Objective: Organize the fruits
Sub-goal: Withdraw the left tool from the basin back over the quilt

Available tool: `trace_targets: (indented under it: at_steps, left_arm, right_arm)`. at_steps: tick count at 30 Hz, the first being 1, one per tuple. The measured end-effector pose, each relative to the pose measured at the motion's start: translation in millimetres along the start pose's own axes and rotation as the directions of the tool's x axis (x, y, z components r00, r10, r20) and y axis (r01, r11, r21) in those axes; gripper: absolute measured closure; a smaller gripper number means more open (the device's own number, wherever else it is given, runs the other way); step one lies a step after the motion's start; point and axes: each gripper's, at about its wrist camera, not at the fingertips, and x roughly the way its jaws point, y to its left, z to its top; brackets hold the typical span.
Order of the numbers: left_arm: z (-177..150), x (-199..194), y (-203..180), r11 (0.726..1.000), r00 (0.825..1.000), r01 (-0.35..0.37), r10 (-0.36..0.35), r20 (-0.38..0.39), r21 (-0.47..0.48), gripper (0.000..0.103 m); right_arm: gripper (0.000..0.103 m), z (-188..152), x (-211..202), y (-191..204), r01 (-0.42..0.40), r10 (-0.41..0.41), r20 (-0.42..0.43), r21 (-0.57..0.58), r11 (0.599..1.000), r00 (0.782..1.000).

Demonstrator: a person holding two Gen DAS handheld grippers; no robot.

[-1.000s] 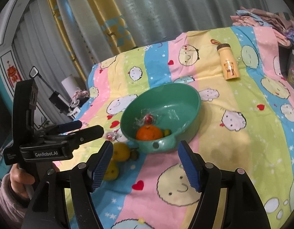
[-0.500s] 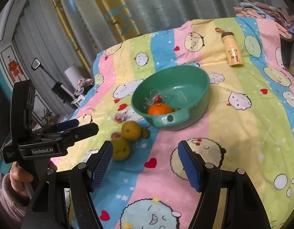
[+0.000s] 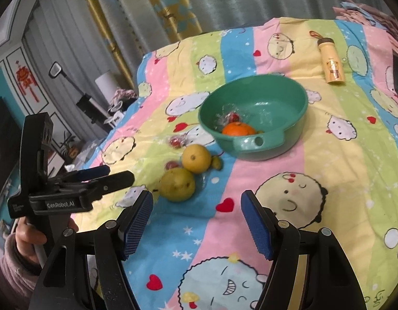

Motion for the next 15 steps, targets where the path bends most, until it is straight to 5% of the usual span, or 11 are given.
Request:
trace_targets:
  at_steps: [8, 15]
  left_arm:
    - [-22, -3, 51, 0.99, 0.999, -0.002, -0.002, -0.034, -0.141, 0.001]
    - [-36, 7, 58, 0.979, 0.993, 0.096, -0.106, -0.05, -0.181, 0.001]
  right_arm:
    - [0.032, -11, 22, 5, 0.002, -0.003, -0.075, -0.011, 1.0, 0.997]
    - [0.032, -20, 44, 9, -0.002, 0.0, -0.121, -0.02, 1.0, 0.993]
